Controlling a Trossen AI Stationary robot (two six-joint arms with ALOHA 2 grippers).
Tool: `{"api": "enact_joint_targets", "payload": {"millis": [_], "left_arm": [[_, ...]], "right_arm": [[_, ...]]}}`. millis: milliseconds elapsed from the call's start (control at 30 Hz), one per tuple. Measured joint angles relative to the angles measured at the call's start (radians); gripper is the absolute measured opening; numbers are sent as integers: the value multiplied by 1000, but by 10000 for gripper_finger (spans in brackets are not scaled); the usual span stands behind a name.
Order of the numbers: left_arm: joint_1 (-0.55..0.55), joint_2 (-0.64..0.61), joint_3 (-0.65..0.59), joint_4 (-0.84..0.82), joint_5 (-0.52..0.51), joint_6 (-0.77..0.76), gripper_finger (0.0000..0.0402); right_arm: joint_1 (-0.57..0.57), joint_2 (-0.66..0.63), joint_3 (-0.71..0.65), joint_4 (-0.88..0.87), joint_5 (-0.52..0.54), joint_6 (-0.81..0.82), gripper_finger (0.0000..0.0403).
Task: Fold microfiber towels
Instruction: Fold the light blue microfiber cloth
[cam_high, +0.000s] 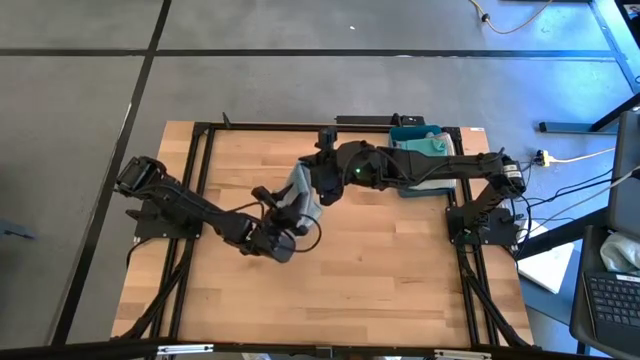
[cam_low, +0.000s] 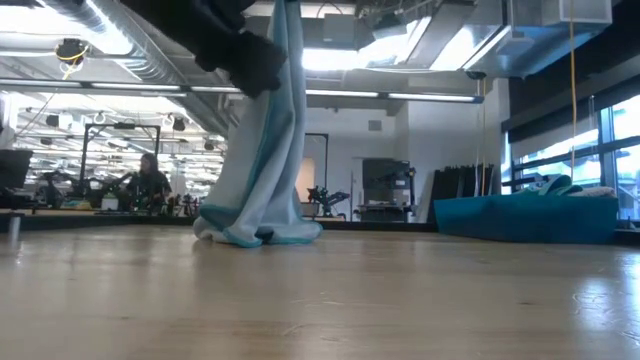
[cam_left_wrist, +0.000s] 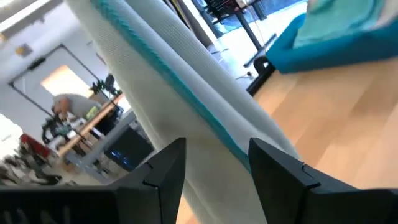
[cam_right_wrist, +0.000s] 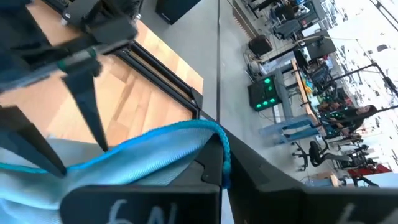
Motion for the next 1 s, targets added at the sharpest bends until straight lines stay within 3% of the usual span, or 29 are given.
{"api": "enact_joint_targets", "payload": {"millis": [300, 500, 733, 833, 1000], "left_arm": [[-90, 0, 0, -98, -160, 1, 164], [-101, 0, 0, -100, -167, -64, 164], [-40, 0, 0, -12, 105, -334, 168], [-12, 1, -1, 3, 265, -319, 168], [12, 1, -1, 87, 350, -287, 168]], "right_arm": [[0, -9, 1, -9, 2, 3, 12], [0, -9, 1, -1, 2, 7, 12], [0, -9, 1, 0, -30, 39, 12], [0, -9, 1, 1, -32, 35, 12], [0, -9, 1, 3, -31, 35, 12]]}}
